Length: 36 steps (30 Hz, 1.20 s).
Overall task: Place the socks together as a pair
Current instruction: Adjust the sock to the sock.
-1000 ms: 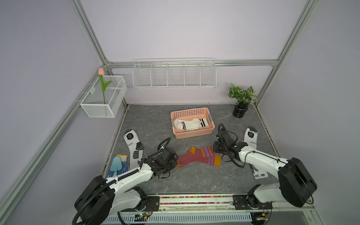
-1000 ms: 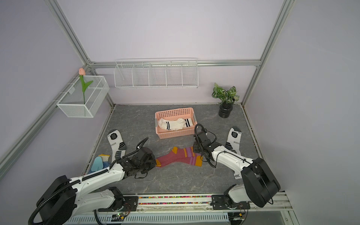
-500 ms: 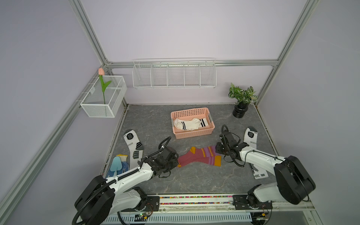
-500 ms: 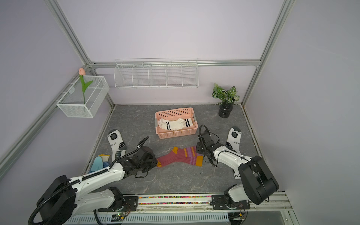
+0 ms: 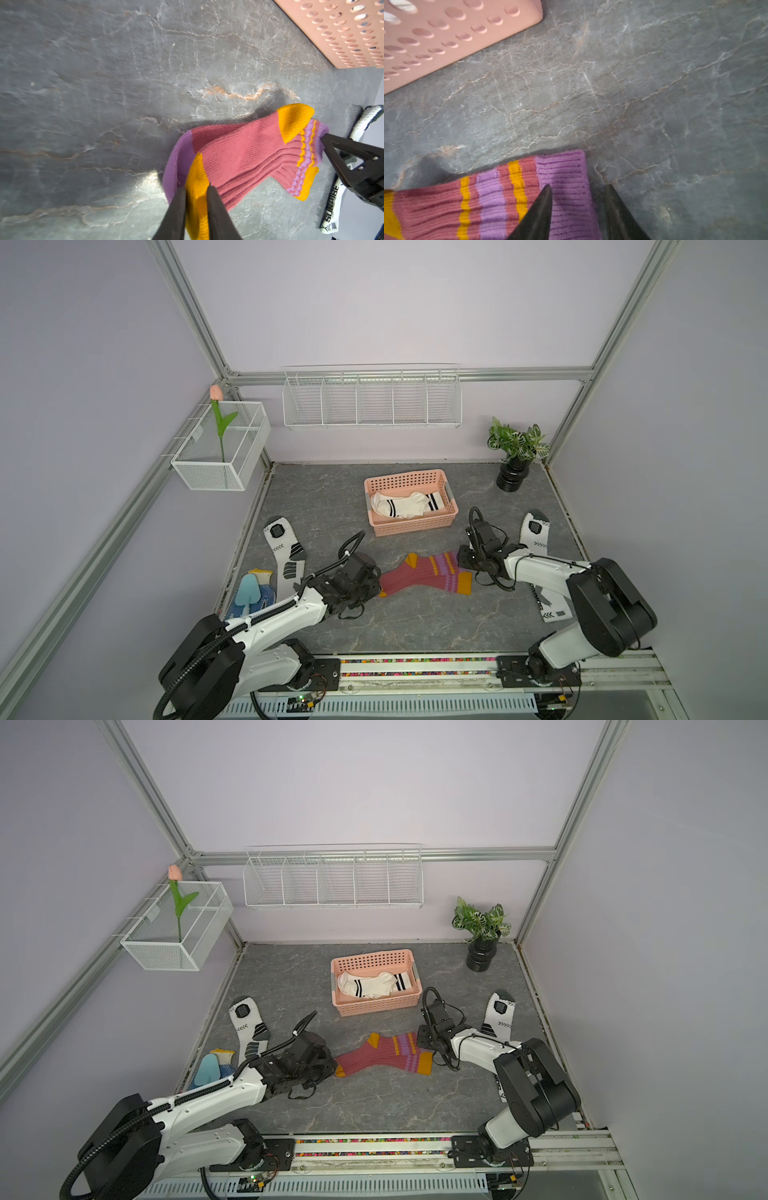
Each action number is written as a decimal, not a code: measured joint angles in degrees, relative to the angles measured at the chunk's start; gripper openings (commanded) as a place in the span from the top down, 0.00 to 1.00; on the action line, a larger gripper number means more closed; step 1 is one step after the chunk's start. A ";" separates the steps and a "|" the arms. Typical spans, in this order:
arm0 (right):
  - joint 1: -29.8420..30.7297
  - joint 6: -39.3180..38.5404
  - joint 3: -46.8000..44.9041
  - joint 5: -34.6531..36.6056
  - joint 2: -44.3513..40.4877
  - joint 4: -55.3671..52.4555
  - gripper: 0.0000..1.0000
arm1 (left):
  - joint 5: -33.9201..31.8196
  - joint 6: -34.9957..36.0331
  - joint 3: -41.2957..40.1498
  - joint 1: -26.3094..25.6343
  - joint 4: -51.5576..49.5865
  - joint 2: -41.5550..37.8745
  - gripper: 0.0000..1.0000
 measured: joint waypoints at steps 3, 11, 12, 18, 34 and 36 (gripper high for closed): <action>0.00 -0.35 0.00 -0.48 0.44 0.61 0.69 | -0.02 0.00 0.00 0.00 0.02 0.00 0.85; 0.00 -1.11 0.17 -1.31 0.57 0.74 0.93 | -0.04 0.48 0.72 0.00 -1.14 -0.07 1.00; 0.02 -1.07 0.24 -1.51 0.28 0.48 0.93 | -0.09 0.63 1.09 0.00 -1.38 -0.07 1.00; 0.42 -1.07 0.33 -1.33 -7.30 -1.75 0.93 | -1.84 1.60 4.09 0.00 -3.82 -0.11 1.00; 3.67 3.17 -8.70 1.31 -26.60 -6.73 0.93 | -6.08 9.03 7.08 1.07 -5.95 -1.36 1.00; 3.80 3.65 -8.98 1.60 -26.95 -6.86 0.93 | -6.10 9.49 7.08 1.31 -5.90 -1.29 1.00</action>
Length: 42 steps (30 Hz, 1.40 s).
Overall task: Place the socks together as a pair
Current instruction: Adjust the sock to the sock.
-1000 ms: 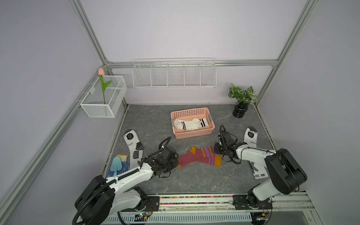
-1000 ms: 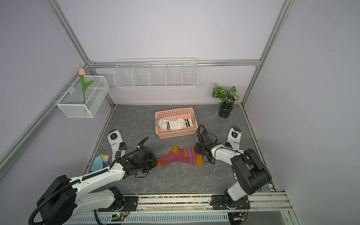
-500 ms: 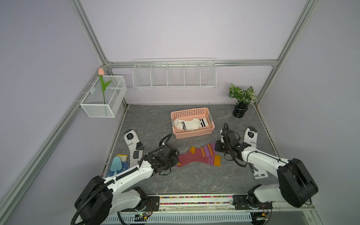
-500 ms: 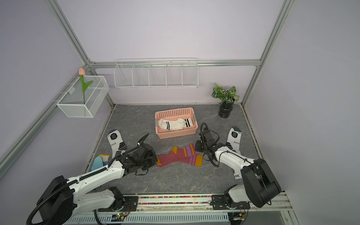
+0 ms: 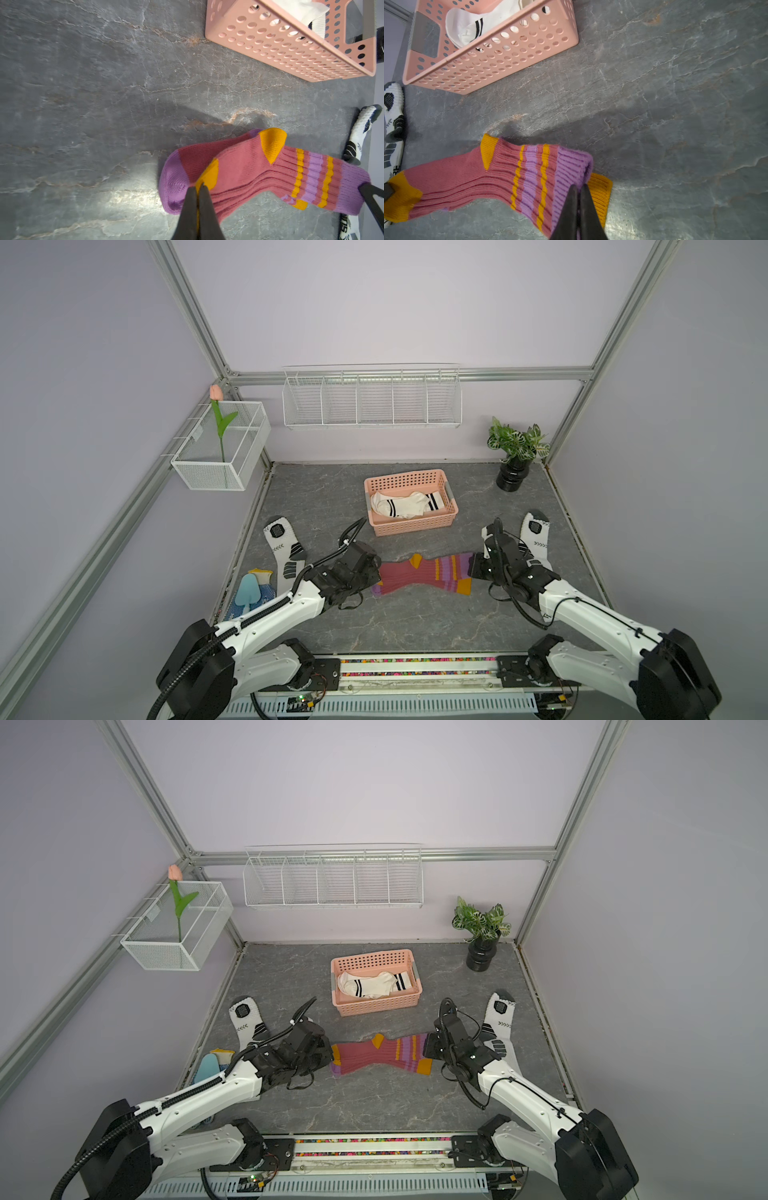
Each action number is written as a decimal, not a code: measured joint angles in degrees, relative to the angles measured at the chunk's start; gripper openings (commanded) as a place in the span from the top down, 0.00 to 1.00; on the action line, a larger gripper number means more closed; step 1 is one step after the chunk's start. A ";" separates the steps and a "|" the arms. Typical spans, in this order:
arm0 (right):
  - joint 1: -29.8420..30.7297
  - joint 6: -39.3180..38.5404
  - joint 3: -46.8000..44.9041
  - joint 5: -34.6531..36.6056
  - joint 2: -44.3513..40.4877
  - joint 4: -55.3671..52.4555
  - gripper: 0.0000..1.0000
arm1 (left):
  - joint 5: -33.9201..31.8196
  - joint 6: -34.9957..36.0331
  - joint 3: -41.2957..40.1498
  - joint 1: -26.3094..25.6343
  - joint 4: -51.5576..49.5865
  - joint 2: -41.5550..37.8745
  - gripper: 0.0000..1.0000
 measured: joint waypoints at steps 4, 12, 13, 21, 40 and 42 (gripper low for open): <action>0.24 0.72 -0.59 0.31 -0.07 0.02 0.93 | -0.09 0.81 0.00 0.00 0.28 0.63 1.00; 0.50 1.86 -3.30 1.05 -0.20 0.46 0.91 | -0.37 1.25 -0.02 0.00 1.01 1.57 1.00; 0.50 2.05 -3.56 1.05 -0.20 0.44 0.88 | -0.37 1.22 -0.02 0.00 1.07 1.68 1.00; 0.52 2.60 -4.20 1.25 0.31 1.84 0.87 | 0.26 1.18 -0.15 0.00 2.05 2.99 1.00; 0.57 3.89 -4.22 1.22 2.23 0.13 0.57 | 0.20 1.40 -1.70 0.11 0.72 5.62 0.96; 0.57 3.93 -4.22 1.22 2.25 0.13 0.57 | 0.20 1.40 -1.90 0.11 0.74 6.08 0.89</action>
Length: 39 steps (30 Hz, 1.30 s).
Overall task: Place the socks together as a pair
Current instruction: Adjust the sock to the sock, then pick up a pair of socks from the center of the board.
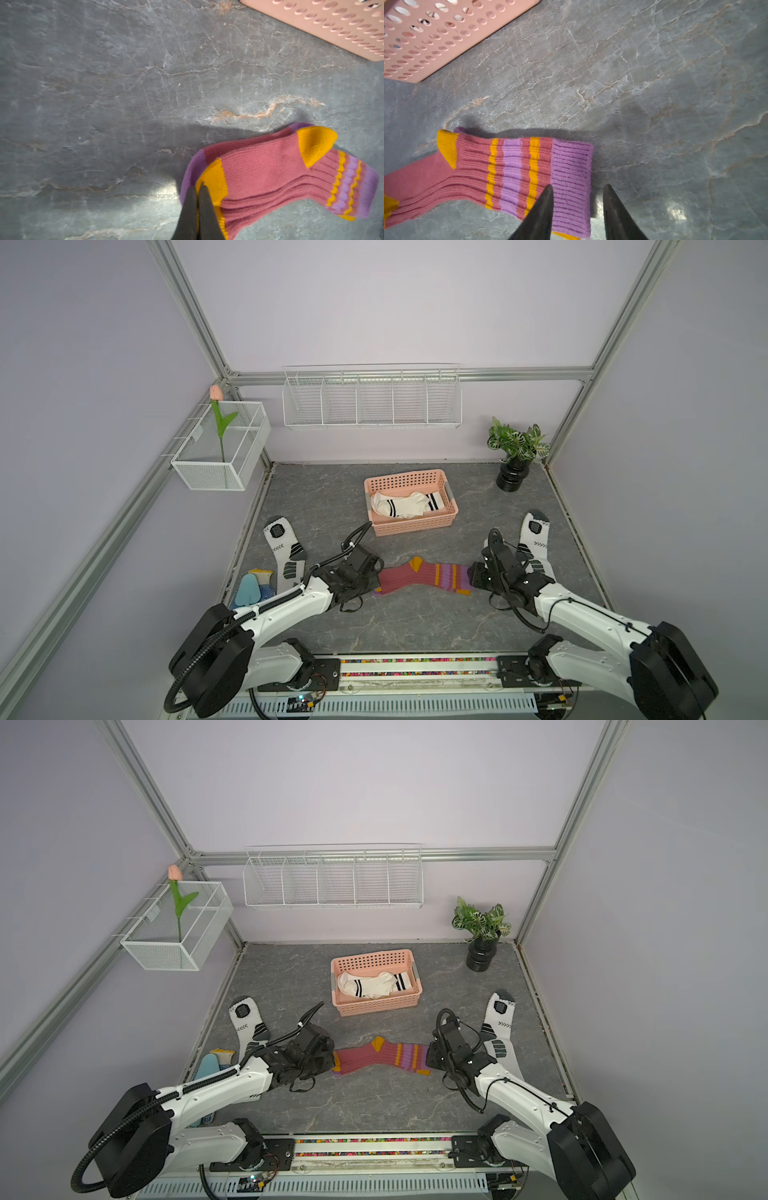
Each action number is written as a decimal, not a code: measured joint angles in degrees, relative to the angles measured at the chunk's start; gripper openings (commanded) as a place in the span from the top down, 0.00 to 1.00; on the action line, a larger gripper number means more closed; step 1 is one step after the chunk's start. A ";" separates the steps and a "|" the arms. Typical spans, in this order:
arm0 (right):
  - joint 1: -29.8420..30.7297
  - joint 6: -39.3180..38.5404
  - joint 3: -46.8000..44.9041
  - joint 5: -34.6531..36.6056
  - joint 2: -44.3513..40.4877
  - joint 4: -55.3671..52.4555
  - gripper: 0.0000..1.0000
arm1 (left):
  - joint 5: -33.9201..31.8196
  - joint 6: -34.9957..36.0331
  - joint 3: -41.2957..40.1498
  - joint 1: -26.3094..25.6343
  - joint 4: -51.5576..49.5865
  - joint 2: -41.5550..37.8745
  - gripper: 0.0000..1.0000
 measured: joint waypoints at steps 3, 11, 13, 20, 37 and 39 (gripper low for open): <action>0.00 0.22 0.00 -0.33 0.39 0.07 0.57 | 0.09 0.15 -0.09 0.02 0.09 0.31 0.78; 0.00 0.63 0.04 -0.63 3.19 0.00 0.55 | -1.68 0.57 -0.09 0.28 -0.33 -2.01 0.37; 0.00 0.72 0.04 -0.68 3.32 0.00 0.55 | -1.75 0.57 -0.11 0.33 -0.24 -2.58 0.35; 0.00 1.31 0.09 -1.95 4.26 0.11 0.55 | 0.94 -0.70 -4.87 0.33 3.85 -2.75 0.35; 0.70 3.96 0.24 -3.87 8.07 3.63 0.51 | 3.39 -3.17 -7.15 0.33 13.35 1.22 0.55; 0.76 4.50 0.22 -4.44 8.35 4.46 0.51 | 3.34 -3.26 -7.15 0.33 13.94 1.70 0.60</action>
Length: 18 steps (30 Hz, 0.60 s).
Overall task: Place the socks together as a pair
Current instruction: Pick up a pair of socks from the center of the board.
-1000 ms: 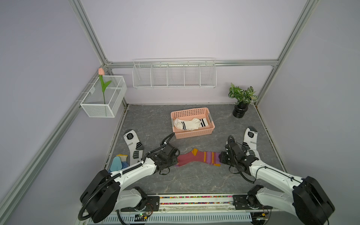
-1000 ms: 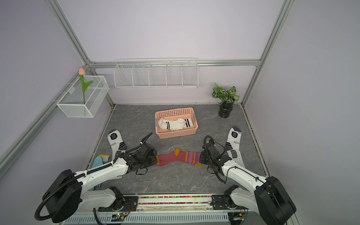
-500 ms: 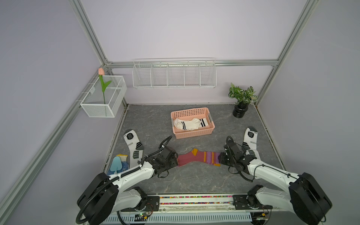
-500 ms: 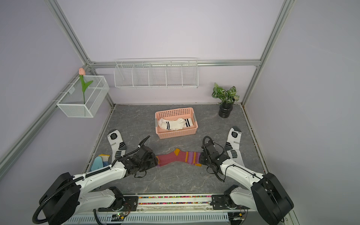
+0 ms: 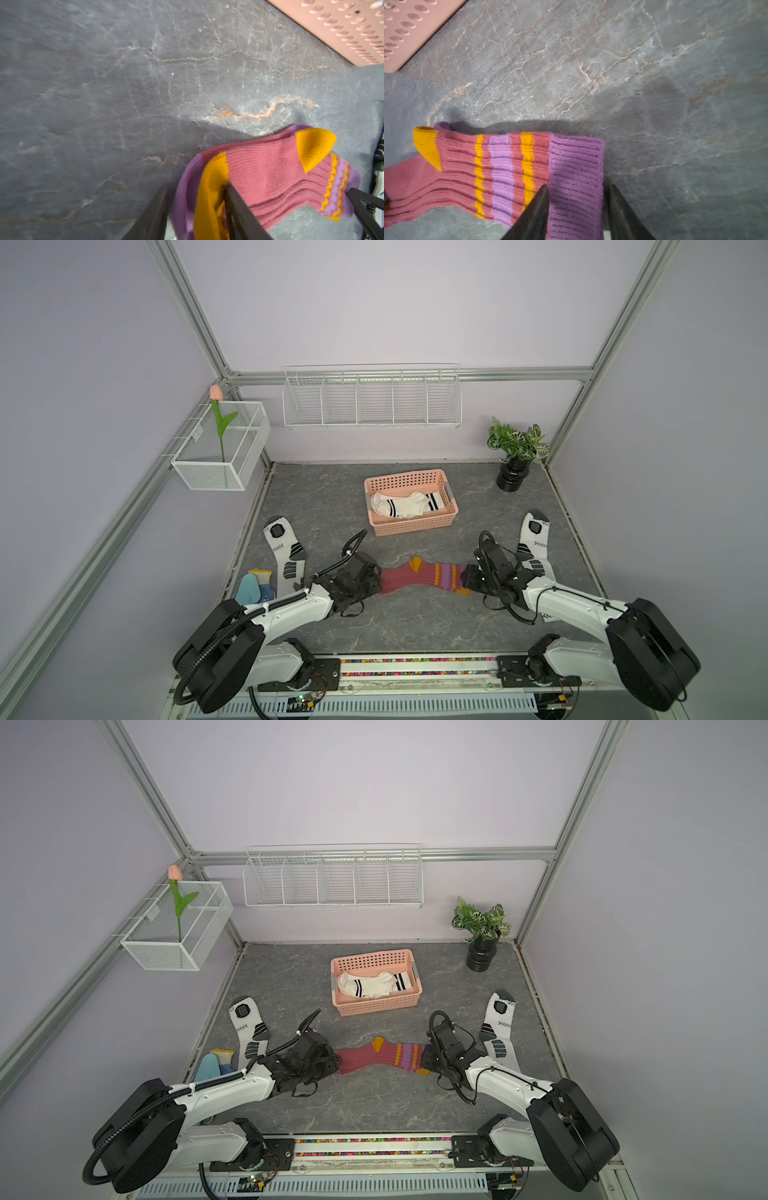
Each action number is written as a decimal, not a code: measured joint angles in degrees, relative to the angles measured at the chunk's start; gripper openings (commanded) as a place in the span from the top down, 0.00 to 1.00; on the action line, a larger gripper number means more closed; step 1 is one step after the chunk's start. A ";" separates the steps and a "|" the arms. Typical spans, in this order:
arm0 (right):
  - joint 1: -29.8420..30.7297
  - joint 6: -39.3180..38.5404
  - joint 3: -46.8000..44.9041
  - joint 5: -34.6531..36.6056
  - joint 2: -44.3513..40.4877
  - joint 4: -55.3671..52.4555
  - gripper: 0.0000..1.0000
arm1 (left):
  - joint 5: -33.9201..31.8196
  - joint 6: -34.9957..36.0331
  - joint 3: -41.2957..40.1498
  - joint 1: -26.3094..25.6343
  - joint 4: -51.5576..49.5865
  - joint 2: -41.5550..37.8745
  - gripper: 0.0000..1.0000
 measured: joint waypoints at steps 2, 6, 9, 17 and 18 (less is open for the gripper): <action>0.04 0.55 -0.04 -0.48 0.35 1.01 0.51 | 0.02 0.00 0.00 0.00 0.57 0.48 0.65; 0.17 1.53 -0.22 -1.38 0.92 2.69 0.52 | 0.15 -0.13 -0.07 0.02 1.20 1.11 0.76; 0.22 2.21 -0.42 -1.66 1.60 4.44 0.57 | 0.39 -0.04 -0.33 0.07 1.66 1.40 0.83; 0.24 3.30 -0.85 -1.99 4.09 7.91 0.93 | 0.37 0.72 -0.39 0.11 1.51 1.40 1.00; 0.26 3.41 -0.87 -1.99 4.11 8.11 0.93 | 0.35 0.92 -0.37 0.11 1.20 1.25 1.00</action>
